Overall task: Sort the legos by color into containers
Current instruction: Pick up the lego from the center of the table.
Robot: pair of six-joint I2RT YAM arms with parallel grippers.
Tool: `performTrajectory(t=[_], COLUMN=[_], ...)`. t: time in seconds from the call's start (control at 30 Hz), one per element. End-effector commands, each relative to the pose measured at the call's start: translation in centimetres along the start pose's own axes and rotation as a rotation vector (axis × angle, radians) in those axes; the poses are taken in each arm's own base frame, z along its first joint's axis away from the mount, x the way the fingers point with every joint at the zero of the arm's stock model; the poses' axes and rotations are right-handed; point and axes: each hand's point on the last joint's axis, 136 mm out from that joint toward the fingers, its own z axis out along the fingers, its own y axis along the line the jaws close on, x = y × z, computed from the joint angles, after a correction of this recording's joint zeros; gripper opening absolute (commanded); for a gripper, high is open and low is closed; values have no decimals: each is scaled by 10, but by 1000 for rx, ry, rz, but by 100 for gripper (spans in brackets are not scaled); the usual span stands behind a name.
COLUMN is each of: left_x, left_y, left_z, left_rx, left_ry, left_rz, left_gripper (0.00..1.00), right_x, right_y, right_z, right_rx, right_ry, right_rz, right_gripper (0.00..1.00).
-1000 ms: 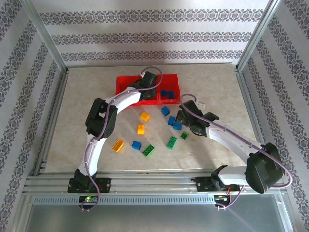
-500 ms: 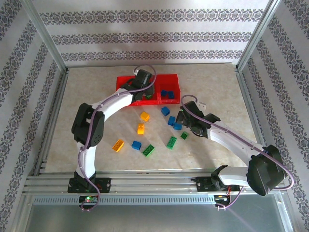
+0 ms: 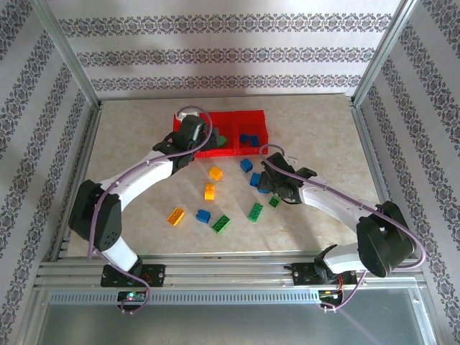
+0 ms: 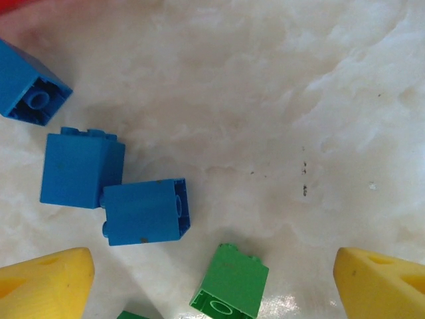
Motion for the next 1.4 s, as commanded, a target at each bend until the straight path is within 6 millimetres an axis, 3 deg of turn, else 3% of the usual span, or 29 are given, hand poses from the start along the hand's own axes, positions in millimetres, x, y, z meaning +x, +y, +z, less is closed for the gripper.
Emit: performTrajectory(t=[0.0,0.3,0.57,0.7,0.9,1.37], left_x=[-6,26,55,65,64,68], left_y=[9,54,87,95,103,107], left_z=[-17,-47,-72,-80,-87,-83], left_rx=[-18,-88,-101,-84,-99,-118], left_ry=[-78,-98,-133,-155,-185,-174], left_rz=[-24,-12,-62,-91,-99,-91], left_gripper=[99,100,100,100,100,100], right_x=[4,12,15,17,23,22], right_y=[13,36,40,39,37,34], right_z=[2,14,21,25,35,56], right_rx=[-22,-60,-48,-33,-8,24], right_ry=[34,113,146,164,198,226], right_rz=[-51,-124,-157,-177,-189,-190], right_gripper=[91,85,83,81,77,70])
